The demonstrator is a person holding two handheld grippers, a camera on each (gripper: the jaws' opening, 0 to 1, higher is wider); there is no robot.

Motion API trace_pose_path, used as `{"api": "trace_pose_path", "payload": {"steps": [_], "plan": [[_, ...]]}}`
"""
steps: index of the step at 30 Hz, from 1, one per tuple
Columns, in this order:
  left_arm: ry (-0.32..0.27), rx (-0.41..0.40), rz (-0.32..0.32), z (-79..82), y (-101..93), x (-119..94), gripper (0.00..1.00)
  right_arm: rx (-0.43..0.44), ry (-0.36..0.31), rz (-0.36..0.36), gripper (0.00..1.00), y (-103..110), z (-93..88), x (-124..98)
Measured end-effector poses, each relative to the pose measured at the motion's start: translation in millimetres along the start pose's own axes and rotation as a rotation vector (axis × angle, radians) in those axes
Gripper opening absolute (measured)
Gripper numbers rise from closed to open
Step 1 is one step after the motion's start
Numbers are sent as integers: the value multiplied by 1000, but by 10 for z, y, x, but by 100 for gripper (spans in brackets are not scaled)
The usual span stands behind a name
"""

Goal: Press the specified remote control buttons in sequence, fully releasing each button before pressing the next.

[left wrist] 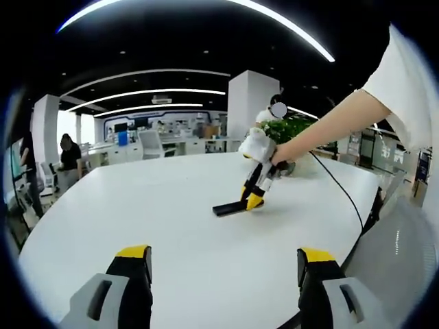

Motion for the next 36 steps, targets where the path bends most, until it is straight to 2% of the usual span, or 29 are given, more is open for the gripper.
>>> {"api": "trace_pose_path", "payload": {"steps": [3, 4, 5, 6, 7, 8, 11, 12, 14, 15, 17, 18, 21, 24, 29, 32, 36], "plan": [[-3, 0, 1, 5, -6, -5, 91, 233, -227, -92, 42, 77, -63, -95], [-7, -1, 1, 14, -12, -10, 91, 307, -330, -156, 49, 109, -81, -155], [-11, -4, -1, 15, -8, -11, 91, 362, -413, -205, 58, 150, -91, -211], [-13, -5, -1, 16, -7, -11, 91, 373, -478, -257, 65, 224, -105, -286], [-12, -5, -2, 13, -10, -7, 91, 375, -488, -284, 71, 245, -123, -315], [-10, -3, -3, 11, -12, -5, 91, 382, -505, -356, 78, 323, -166, -390], [-11, 1, -4, 15, -15, -6, 91, 363, -512, -462, 94, 566, -241, -566], [-14, -1, -4, 19, -13, -8, 91, 373, -524, -484, 99, 543, -299, -596], [-21, -6, -4, 25, -7, -10, 91, 390, -559, -532, 99, 631, -392, -723], [-20, -6, -6, 23, -7, -9, 91, 416, -604, -579, 99, 714, -416, -826], [-13, 1, -6, 16, -8, -6, 90, 443, -658, -614, 99, 989, -369, -983], [-13, 5, -5, 15, -7, -7, 90, 420, -676, -637, 99, 1078, -373, -1046], [-16, 1, -7, 19, -12, -8, 90, 389, -651, -698, 99, 1422, -373, -1203], [-17, 4, -7, 20, -14, -10, 90, 371, -634, -731, 99, 1613, -393, -1279], [-9, 5, -11, 14, -16, -5, 89, 312, -623, -726, 99, 1842, -403, -1331], [-6, 1, -12, 10, -16, -6, 89, 328, -608, -756, 99, 1946, -499, -1398], [-16, 3, -11, 18, -9, -7, 89, 366, -639, -804, 99, 2047, -548, -1503]]}}
Point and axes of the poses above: the point that each gripper's makers call its tool centre point, and the gripper's own axes: x roughly forward along the fingers, y roughly to its left, z roughly out of its top, the point moved 8 cm from there along -x, roughly backward along the fingers, and after that the axes turned 11 degrees about -x, right-handed, at the moved point
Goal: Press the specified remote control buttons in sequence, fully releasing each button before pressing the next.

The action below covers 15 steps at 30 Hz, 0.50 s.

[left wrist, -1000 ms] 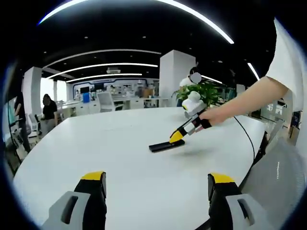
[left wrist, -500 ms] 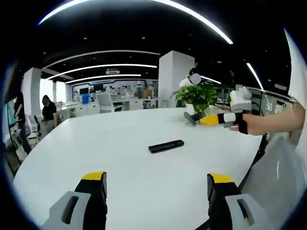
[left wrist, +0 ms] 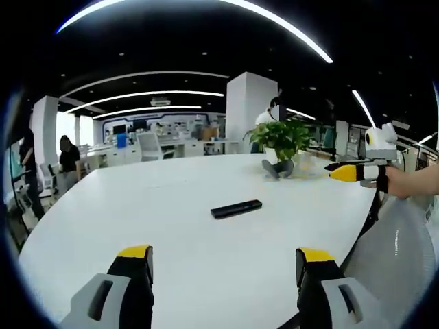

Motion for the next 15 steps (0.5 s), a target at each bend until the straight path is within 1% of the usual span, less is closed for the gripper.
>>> {"api": "trace_pose_path", "payload": {"steps": [1, 4, 6, 9, 11, 12, 13, 14, 15], "plan": [[-3, 2, 2, 3, 1, -3, 89, -3, -14, -13, 99, 5, 6, -38], [-12, 3, 6, 17, -14, -16, 89, -24, 16, -37, 99, -24, -31, -121], [-16, 9, 12, 28, -26, -27, 89, -47, 20, -52, 99, -35, -49, -172], [-28, 16, 13, 47, -48, -38, 89, -51, 37, -63, 99, -58, -58, -176], [-25, 15, 12, 47, -51, -35, 90, -60, 51, -56, 99, -68, -71, -185], [-17, 16, 13, 41, -54, -34, 90, -116, 66, -64, 99, -83, -99, -218], [-16, 19, 13, 41, -56, -32, 90, -142, 77, -76, 99, -95, -135, -229], [-20, 23, 14, 47, -60, -34, 90, -137, 116, -90, 99, -96, -207, -249], [-24, 23, 15, 51, -58, -33, 90, -118, 141, -106, 99, -107, -239, -258]]}}
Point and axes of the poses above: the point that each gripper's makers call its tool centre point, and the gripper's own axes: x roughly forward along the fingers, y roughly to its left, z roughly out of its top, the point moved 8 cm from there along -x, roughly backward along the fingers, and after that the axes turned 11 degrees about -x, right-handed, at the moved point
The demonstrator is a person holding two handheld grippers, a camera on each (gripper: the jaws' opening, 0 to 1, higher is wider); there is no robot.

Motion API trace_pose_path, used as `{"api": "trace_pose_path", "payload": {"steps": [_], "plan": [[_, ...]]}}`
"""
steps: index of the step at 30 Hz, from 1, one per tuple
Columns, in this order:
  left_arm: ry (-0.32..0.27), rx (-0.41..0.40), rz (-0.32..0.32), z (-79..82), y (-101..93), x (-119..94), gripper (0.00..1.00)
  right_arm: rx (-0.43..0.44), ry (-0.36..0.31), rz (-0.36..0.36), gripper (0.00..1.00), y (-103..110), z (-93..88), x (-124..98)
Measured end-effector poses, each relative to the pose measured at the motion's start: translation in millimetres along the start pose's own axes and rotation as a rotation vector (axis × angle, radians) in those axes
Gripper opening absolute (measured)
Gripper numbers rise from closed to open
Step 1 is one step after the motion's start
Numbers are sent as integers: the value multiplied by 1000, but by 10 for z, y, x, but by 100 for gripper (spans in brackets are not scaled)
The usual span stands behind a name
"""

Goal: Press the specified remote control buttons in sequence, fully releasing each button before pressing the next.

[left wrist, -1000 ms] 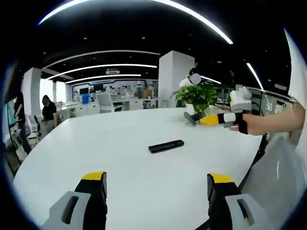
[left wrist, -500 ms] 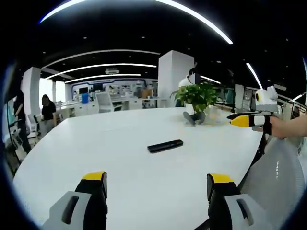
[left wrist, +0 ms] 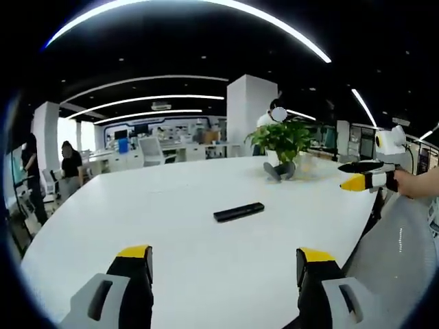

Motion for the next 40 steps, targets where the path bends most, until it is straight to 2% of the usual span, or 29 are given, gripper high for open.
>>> {"api": "trace_pose_path", "payload": {"steps": [5, 9, 11, 12, 14, 16, 17, 19, 22, 24, 26, 29, 33, 36, 38, 40], "plan": [[-5, -5, 5, 7, -1, -8, 91, 57, -8, -135, 99, -145, -25, -75], [-14, -2, 1, 20, -13, -15, 91, 79, 52, -189, 97, -141, -282, -195], [-24, -13, 0, 24, -13, -18, 91, 206, 149, -174, 92, -124, -492, -248], [-27, -27, 3, 24, -2, -14, 92, 287, 140, -193, 92, -154, -521, -257], [-29, -32, 5, 27, 2, -12, 92, 381, 38, -267, 94, -252, -486, -285], [-30, -30, 3, 27, 4, -7, 92, 325, 19, -287, 92, -262, -461, -327], [-34, -29, 0, 30, 1, -5, 92, 263, 42, -293, 91, -258, -457, -333], [-26, -31, 0, 22, 11, 7, 92, 201, 89, -280, 89, -227, -458, -318], [-19, -23, 13, 14, 21, 10, 92, 167, 65, -265, 91, -193, -402, -302], [-37, -24, 22, 29, 35, 4, 92, 134, 47, -255, 91, -162, -347, -310], [-56, -41, 20, 47, 57, 1, 92, 96, 62, -249, 91, -133, -324, -311], [-52, -31, 31, 43, 57, -3, 92, 46, 72, -251, 91, -115, -288, -322], [-63, -26, 42, 57, 49, -17, 92, 21, 51, -260, 93, -123, -250, -336], [-77, -29, 64, 67, 47, -42, 92, -61, 80, -257, 93, -128, -245, -327], [-101, -64, 74, 80, 64, -61, 92, -68, 88, -247, 93, -122, -250, -312], [-88, -77, 68, 70, 76, -48, 92, -64, 88, -243, 95, -125, -257, -312]]}}
Point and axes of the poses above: the point that each gripper's makers call its tool centre point, and the gripper's own axes: x roughly forward along the fingers, y roughly to its left, z roughly out of its top, the point moved 8 cm from there along -x, roughly backward along the fingers, and after that the axes turned 11 degrees about -x, right-handed, at the moved point
